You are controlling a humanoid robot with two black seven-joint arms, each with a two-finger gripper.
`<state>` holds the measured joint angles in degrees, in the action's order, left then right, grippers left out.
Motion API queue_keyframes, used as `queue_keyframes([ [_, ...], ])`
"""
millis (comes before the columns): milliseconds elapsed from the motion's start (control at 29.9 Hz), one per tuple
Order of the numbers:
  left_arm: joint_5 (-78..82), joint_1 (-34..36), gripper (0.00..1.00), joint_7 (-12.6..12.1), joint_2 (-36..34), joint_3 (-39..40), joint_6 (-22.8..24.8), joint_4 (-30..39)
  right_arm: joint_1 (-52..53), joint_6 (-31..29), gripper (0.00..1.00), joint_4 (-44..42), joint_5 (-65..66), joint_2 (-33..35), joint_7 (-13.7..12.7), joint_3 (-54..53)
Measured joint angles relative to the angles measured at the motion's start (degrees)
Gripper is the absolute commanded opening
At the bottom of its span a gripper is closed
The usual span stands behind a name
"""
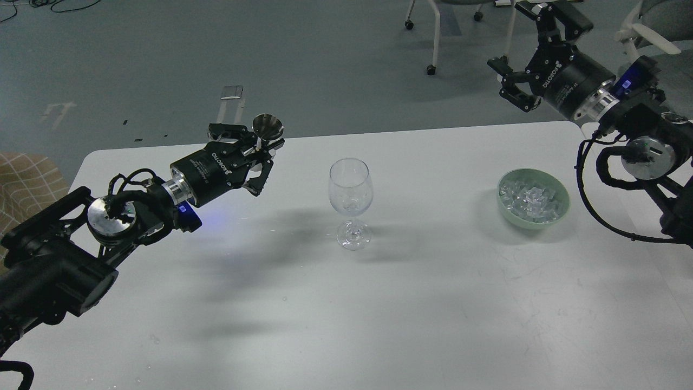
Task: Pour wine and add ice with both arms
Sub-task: 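Lift the jigger with the left gripper and carry it over the wine glass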
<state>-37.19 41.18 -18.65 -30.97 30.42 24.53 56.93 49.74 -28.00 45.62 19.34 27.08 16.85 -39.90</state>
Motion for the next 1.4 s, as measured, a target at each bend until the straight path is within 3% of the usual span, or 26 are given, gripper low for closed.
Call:
queue_keyframes([
  [602, 0.0, 8.2, 0.03, -0.3, 2.7, -7.0, -1.6, -0.2, 0.0, 0.0, 1.0, 0.0, 0.0, -0.1, 0.0, 0.0],
  [1405, 6.8, 10.4, 0.03, 0.8, 2.8, -7.7, -1.6, 0.4, 0.0, 0.0, 1.0, 0.0, 0.0, 0.0, 0.0, 0.0],
])
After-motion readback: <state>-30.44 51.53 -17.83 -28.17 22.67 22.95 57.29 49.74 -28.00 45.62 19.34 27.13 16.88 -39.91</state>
